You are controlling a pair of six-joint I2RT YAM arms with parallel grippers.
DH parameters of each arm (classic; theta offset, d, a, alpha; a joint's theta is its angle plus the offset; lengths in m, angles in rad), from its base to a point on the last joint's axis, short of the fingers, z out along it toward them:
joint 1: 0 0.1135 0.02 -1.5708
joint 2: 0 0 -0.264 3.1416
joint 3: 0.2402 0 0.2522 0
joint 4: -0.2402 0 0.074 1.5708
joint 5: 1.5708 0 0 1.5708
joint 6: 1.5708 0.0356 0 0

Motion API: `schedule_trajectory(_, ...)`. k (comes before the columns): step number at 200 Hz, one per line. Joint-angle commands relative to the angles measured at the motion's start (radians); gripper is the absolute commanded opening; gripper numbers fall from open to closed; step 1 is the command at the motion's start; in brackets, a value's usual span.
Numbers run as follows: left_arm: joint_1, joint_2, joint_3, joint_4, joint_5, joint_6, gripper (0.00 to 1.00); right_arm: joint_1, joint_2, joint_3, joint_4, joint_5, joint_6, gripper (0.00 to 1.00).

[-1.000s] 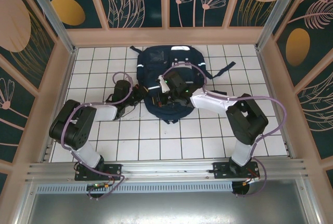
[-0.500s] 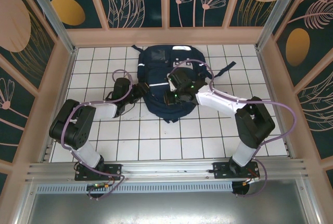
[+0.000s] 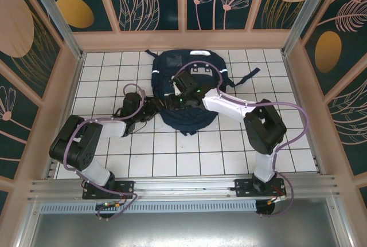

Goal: Pack books, pencil case, and school supplies into a backpack

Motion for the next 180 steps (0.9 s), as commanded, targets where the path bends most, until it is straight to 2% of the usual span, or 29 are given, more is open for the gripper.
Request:
schedule_trajectory(1,-0.004,0.007,-0.012,0.041,0.034,0.006,0.33,0.016,0.01,-0.001,-0.009,0.012,0.032,0.35)
schedule_trajectory(35,-0.004,0.052,-0.023,0.094,0.062,-0.012,0.29,0.021,0.072,0.047,-0.056,0.082,0.044,0.35)
schedule_trajectory(93,-0.004,0.036,-0.038,0.094,0.055,-0.007,0.29,0.048,0.195,0.157,-0.141,0.25,0.018,0.35)
schedule_trajectory(131,-0.004,0.039,-0.041,0.088,0.056,-0.006,0.29,0.089,0.254,0.274,-0.26,0.442,0.001,0.35)
schedule_trajectory(161,-0.004,0.046,-0.038,0.077,0.055,0.002,0.29,0.095,0.24,0.311,-0.338,0.462,0.029,0.35)
schedule_trajectory(180,-0.004,0.038,-0.034,0.074,0.061,-0.004,0.29,0.092,0.199,0.29,-0.329,0.42,0.047,0.36)
